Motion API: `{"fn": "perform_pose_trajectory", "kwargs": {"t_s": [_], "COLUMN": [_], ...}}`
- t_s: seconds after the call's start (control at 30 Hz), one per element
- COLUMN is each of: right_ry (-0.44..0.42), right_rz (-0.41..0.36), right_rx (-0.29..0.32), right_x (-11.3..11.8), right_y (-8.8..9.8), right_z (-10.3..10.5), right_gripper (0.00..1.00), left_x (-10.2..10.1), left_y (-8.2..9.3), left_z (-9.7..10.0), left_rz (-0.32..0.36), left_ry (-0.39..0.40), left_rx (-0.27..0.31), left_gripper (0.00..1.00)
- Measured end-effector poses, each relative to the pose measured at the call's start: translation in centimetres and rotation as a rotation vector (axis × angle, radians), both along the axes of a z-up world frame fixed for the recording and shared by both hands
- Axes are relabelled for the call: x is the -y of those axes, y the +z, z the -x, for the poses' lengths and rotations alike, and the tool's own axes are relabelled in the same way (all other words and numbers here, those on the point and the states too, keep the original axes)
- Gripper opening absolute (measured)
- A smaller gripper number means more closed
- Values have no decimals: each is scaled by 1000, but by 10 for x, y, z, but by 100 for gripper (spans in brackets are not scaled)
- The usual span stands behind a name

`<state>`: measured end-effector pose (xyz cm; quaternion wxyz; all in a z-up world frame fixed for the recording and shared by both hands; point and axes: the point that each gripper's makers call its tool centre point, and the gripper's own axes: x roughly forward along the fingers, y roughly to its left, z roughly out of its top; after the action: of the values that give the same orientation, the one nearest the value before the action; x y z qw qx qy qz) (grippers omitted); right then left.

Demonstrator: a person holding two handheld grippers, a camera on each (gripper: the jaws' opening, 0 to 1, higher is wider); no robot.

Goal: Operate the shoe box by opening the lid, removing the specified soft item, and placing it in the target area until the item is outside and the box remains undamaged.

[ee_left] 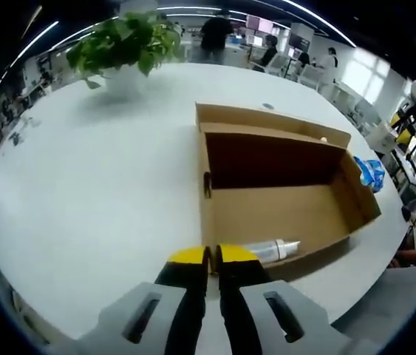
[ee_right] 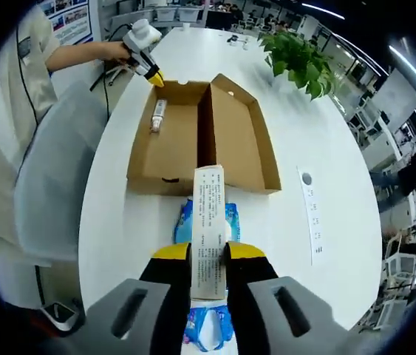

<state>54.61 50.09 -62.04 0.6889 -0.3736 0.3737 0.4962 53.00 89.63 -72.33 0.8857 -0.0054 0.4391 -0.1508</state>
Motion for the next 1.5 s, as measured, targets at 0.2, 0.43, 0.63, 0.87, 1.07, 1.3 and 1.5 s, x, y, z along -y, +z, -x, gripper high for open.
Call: {"fn": "perform_pose_trajectory", "kwargs": {"t_s": [0.2, 0.43, 0.63, 0.87, 1.07, 1.3, 1.5], "right_ry": [-14, -22, -23, -48, -76, -110, -115], "right_rz": [29, 43, 68, 80, 98, 108, 129], "right_rx": [3, 6, 9, 12, 16, 11, -4], "right_x": [26, 45, 65, 90, 111, 128, 137], "right_y": [-8, -13, -24, -35, -45, -59, -76], "right_z": [-12, -20, -28, -38, -46, -53, -55], "right_gripper": [15, 15, 15, 15, 15, 15, 15], "left_x": [0, 0, 0, 0, 1, 1, 1], "left_y": [0, 0, 0, 0, 0, 0, -1], "left_z": [-1, -2, -2, -4, -4, -4, -4], "left_rz": [-2, -11, -14, -17, -21, -19, -18], "left_ry": [1, 1, 1, 6, 7, 7, 5], "left_rx": [-2, -7, -9, -10, -9, -14, -17], "left_gripper": [1, 1, 1, 1, 1, 1, 1]}}
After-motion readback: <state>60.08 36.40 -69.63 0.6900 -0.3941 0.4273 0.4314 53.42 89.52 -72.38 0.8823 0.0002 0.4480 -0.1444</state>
